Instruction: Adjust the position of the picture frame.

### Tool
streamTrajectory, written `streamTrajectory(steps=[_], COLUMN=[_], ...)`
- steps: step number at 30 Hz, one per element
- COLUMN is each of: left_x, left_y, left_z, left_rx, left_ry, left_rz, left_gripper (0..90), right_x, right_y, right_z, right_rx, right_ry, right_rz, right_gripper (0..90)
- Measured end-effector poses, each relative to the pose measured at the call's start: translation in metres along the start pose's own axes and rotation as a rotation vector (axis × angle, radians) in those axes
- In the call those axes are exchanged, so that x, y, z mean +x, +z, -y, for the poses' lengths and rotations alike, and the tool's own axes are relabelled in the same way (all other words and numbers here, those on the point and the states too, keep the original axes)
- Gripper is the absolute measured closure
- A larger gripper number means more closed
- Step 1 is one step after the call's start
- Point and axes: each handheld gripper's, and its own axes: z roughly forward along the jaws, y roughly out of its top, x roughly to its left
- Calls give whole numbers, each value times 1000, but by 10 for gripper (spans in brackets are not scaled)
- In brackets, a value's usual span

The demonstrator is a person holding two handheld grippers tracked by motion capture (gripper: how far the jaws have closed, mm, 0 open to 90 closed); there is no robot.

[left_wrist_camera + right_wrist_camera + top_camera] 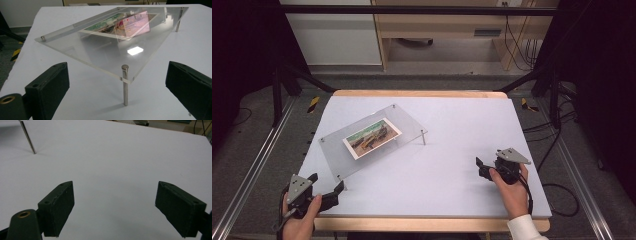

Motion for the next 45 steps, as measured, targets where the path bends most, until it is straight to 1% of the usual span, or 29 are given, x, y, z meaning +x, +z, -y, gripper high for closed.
streamTrajectory(steps=[1,5,7,8,9,11,12,14,15,16,19,22,24,25,27,28,30,31,32,33,34,35,36,37,38,39,40,43,45], left_x=[0,-2,-3,-2,-2,-1,-2,-3,-3,-4,-4,-5,-6,-7,-9,-10,-12,-12,-12,-11,-10,-9,-9,-9,-8,-8,-8,-10,-12], left_y=[0,1,1,1,1,1,0,-1,-2,-2,-3,0,2,3,5,6,7,7,8,8,8,9,10,10,11,14,15,20,22], left_z=[0,1,2,3,5,7,8,10,12,14,15,16,16,16,16,16,16,15,15,15,14,15,14,14,14,14,14,14,14], left_rx=[1,21,34,35,33,56,62,83,101,111,111,121,125,123,120,117,113,113,108,102,99,94,90,90,88,91,94,105,102], left_ry=[-8,-7,8,15,31,70,76,105,113,112,94,90,97,93,102,102,105,88,69,64,56,44,31,31,22,11,2,4,3], left_rz=[7,8,-4,-6,-18,-41,-51,-68,-71,-68,-56,-52,-47,-35,-16,-13,-8,-11,-11,-6,-4,-7,-7,-7,1,3,10,12,12], left_gripper=[46,47,47,47,47,47,47,48,50,52,63,66,72,74,101,107,129,146,169,190,215,237,265,294,294,362,376,429,460], right_x=[0,2,3,3,4,7,9,14,17,22,36,56,68,71,79,84,88,90,92,93,94,94,95,95,96,98,98,101,102], right_y=[0,0,0,0,0,-1,-1,-2,-2,-1,3,11,19,23,31,38,47,53,57,61,66,70,74,74,78,87,89,98,104], right_z=[0,0,0,0,0,-1,-2,-6,-8,-13,-28,-51,-68,-74,-85,-92,-97,-98,-98,-97,-96,-94,-92,-92,-90,-86,-85,-80,-78], right_rx=[2,10,12,11,12,17,16,26,24,32,47,80,76,78,79,78,86,80,74,74,67,56,58,58,60,63,64,73,76], right_ry=[-1,-17,-21,-31,-36,-62,-78,-98,-111,-149,-203,-275,-291,-298,-299,-275,-242,-232,-221,-215,-190,-177,-168,-168,-163,-167,-162,-162,-157], right_rz=[0,-10,-17,-18,-23,-39,-49,-70,-81,-101,-137,-194,-226,-233,-241,-252,-272,-277,-277,-277,-283,-286,-289,-289,-294,-302,-307,-316,-329], right_gripper=[159,193,194,193,193,194,194,196,197,198,203,203,206,208,232,266,296,324,347,363,397,419,444,444,473,517,541,599,637])
